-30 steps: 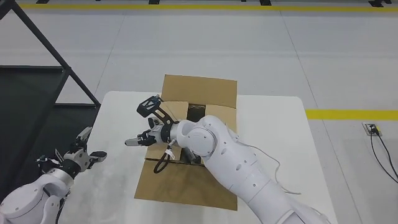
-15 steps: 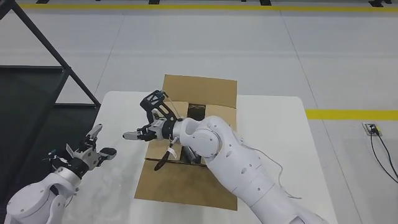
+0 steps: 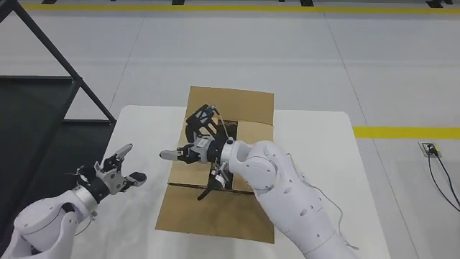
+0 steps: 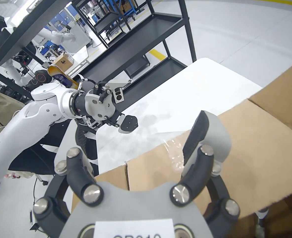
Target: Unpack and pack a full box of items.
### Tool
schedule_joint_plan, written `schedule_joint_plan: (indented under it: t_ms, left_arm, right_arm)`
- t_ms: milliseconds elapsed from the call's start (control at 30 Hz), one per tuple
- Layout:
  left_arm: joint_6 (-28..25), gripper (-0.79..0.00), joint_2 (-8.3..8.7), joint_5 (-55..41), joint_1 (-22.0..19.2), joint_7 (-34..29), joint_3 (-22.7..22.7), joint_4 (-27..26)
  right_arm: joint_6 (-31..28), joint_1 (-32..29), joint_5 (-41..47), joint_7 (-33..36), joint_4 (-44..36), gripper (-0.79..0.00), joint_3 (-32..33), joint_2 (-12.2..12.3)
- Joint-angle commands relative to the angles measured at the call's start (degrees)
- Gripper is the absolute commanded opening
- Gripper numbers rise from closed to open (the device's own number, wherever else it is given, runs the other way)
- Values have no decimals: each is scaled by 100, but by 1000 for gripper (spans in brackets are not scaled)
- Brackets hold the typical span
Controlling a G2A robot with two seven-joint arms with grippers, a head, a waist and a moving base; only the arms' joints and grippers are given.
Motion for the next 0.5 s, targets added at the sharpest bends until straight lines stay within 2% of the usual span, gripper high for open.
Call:
schedule_joint_plan:
  t_ms: [0,133,300,467]
  left_arm:
    - [-331,0,36,356,150,-275,-30,-167]
    - [-880,0,113,502,503,-1104,-328,-367]
    - [-1384,0,220,910,906,-2282,-515,-692]
    - [-1458,0,243,1121,992,-2495,-265,-1021]
  right_arm:
    - [-8,-268,-77,77,-418,0,355,115]
    - [129,-763,-159,756,-1190,0,950,321]
    - [213,-797,-223,815,-1265,0,997,337]
    - [233,-840,-184,745,-1272,0,1002,338]
